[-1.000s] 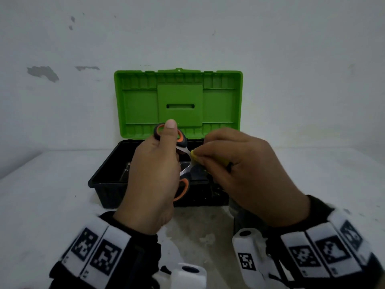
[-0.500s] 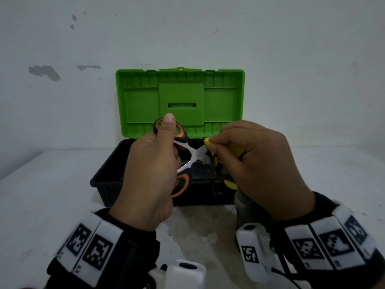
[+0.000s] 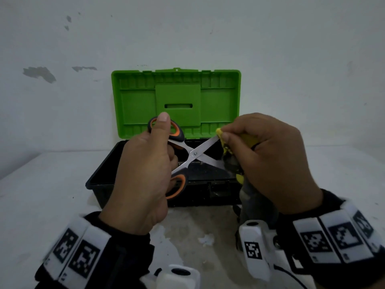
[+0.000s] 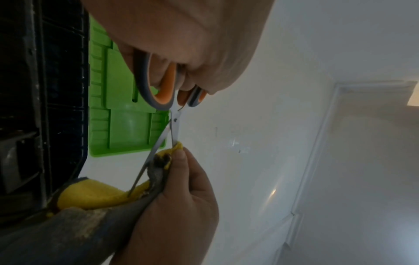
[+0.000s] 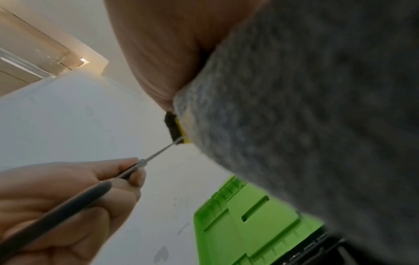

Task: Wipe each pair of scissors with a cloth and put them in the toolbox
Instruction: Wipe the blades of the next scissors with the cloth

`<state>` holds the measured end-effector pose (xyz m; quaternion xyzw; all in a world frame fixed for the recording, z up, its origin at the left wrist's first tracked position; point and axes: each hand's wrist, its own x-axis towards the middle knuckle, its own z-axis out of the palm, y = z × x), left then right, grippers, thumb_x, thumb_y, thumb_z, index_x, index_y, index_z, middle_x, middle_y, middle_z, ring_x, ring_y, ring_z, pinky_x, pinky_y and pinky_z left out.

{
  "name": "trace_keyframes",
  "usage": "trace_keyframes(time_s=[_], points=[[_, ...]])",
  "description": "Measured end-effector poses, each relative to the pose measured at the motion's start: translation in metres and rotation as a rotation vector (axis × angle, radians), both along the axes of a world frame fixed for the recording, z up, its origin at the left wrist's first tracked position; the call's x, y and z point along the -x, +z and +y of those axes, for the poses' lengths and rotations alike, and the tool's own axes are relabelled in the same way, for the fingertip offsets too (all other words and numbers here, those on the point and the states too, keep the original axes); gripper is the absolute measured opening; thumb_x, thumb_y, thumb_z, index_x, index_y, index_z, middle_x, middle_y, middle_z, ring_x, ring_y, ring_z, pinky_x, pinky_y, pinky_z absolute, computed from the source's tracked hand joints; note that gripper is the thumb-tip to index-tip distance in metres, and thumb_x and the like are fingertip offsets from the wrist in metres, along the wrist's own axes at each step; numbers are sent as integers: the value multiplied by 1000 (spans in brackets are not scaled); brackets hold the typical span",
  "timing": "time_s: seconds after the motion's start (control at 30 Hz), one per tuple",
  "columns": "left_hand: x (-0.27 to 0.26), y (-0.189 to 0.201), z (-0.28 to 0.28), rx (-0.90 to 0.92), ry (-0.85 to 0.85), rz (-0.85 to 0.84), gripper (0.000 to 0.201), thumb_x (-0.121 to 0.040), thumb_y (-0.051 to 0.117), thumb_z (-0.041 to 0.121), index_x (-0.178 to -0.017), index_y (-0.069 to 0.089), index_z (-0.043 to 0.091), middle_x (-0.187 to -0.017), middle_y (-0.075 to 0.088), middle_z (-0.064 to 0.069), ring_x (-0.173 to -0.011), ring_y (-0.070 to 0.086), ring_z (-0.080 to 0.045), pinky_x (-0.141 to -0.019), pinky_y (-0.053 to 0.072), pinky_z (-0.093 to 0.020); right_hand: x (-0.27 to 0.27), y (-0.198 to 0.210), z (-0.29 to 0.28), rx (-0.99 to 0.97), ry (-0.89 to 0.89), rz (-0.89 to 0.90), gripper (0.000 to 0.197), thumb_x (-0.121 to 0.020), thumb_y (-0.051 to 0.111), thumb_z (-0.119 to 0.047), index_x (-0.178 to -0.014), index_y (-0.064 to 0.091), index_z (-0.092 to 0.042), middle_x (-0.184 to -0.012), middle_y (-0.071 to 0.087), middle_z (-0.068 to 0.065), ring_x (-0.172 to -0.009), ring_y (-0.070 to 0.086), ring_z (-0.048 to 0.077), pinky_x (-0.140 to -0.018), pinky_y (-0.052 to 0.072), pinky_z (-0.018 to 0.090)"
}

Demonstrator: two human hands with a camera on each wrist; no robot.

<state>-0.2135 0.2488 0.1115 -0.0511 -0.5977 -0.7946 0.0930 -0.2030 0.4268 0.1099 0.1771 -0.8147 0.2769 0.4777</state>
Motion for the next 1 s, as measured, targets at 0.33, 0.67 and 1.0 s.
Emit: trace_keyframes(time_s=[0.33,0.67,1.0], points=[[-1,11,-10,-23,-56,-34,34,-96,52,49,-77,60,22,-50,18,9,-36,15,-6,-37,16,-11,-4,3,-8,-48,27,68,5,-85,74,-15,-87,78,-12,-83,72,-4,-78,62,4,-78,48,12],[1,8,-10,-36,-73,-38,37,-97,52,48,-73,61,21,-51,18,8,-38,14,-7,-37,16,-11,-4,1,-11,-49,55,58,5,-86,73,-13,-86,78,-11,-82,72,-3,-78,63,6,-78,49,14],[3,3,-6,-37,-109,-47,41,-97,51,48,-68,65,23,-51,19,8,-39,15,-7,-36,16,-12,8,-1,27,78,-133,-32,5,-86,72,-21,-88,77,-20,-83,72,-9,-81,64,3,-77,46,12]])
